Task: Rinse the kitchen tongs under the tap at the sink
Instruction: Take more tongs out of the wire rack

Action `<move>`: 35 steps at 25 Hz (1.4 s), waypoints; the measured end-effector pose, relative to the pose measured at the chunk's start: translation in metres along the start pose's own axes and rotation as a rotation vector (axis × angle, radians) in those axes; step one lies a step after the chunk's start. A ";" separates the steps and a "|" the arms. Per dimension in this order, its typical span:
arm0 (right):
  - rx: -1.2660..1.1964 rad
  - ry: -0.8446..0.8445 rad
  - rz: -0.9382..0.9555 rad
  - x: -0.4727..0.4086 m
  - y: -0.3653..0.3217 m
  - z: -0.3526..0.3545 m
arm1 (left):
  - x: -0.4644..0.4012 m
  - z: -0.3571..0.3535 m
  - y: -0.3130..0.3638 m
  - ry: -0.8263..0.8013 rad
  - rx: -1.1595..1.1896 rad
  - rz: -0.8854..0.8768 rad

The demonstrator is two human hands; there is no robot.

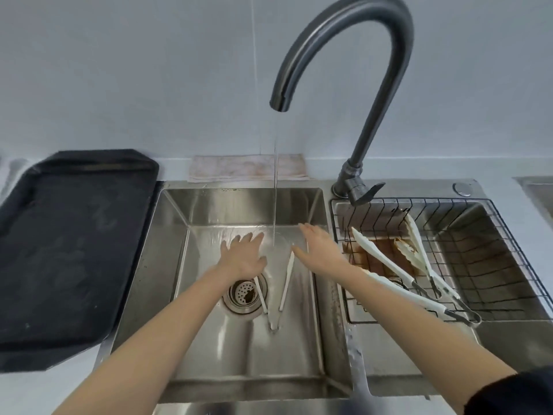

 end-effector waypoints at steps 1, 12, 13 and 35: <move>0.019 0.010 0.021 0.005 -0.003 0.009 | 0.007 0.007 0.007 0.019 -0.035 -0.016; 0.199 0.124 0.024 0.077 0.060 0.102 | 0.065 0.041 0.131 0.199 -0.188 -0.175; 0.207 0.127 0.012 0.082 0.069 0.108 | 0.067 0.040 0.144 0.205 -0.186 -0.188; -0.106 0.139 -0.205 0.090 0.222 0.088 | 0.010 -0.067 0.260 0.070 -0.237 -0.296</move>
Point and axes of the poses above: each hand's wrist, its own x-axis away from the middle knuckle, its own z-axis out of the back of the hand, y = z × x, the point moved 10 cm from there along -x, towards the middle knuckle, and after that the axes turned 12 degrees about z, right-handed, at the moved point
